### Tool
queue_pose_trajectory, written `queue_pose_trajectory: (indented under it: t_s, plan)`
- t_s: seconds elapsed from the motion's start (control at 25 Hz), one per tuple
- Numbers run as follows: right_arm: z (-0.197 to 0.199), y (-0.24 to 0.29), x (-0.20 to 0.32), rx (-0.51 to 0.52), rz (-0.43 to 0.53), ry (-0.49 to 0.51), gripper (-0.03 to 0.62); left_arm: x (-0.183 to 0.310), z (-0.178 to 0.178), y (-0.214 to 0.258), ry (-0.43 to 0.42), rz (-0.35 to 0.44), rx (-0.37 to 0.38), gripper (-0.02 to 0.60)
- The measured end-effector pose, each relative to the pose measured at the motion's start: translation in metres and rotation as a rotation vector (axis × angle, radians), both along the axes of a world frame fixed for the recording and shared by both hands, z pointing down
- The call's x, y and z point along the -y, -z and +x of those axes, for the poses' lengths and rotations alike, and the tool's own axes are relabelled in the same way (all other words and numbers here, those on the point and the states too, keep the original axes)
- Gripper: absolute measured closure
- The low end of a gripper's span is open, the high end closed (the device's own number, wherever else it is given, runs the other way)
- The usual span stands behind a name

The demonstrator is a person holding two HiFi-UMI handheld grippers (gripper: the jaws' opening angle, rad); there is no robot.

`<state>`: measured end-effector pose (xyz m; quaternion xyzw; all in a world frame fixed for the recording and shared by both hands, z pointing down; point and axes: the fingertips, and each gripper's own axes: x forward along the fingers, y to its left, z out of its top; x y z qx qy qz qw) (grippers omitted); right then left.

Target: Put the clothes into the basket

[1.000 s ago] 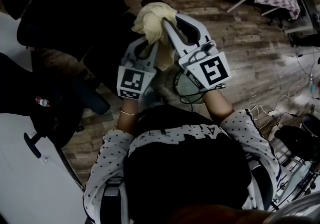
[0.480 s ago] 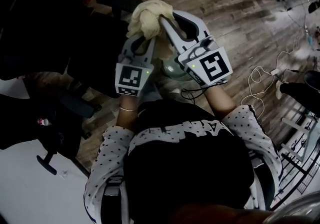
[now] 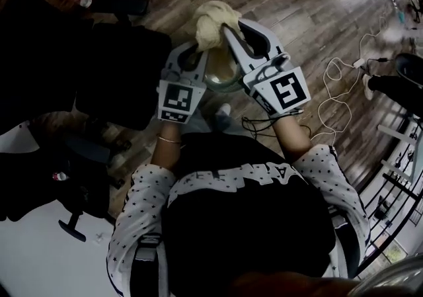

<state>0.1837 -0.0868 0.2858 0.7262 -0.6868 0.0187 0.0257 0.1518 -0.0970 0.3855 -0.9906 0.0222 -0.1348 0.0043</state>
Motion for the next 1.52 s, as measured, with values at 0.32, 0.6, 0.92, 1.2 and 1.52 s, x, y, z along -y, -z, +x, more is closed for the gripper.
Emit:
queue_pose_trajectory:
  t_s: [0.32,0.6,0.92,1.2,1.52]
  plan:
    - [0.023,-0.045,-0.044,0.036,-0.044,-0.053,0.525,-0.035,0.02,-0.041,-0.076,-0.028,0.028,0.56]
    - [0.039,-0.077,-0.063,0.071,-0.073,-0.098,0.525,-0.051,0.033,-0.07,-0.123,-0.05,0.067,0.56]
    - [0.052,-0.11,-0.073,0.121,-0.106,-0.114,0.524,-0.061,0.041,-0.103,-0.169,-0.096,0.107,0.56]
    - [0.058,-0.143,-0.081,0.165,-0.141,-0.123,0.525,-0.067,0.044,-0.135,-0.179,-0.138,0.141,0.56]
    - [0.057,-0.163,-0.085,0.197,-0.166,-0.137,0.523,-0.07,0.036,-0.153,-0.178,-0.146,0.169,0.56]
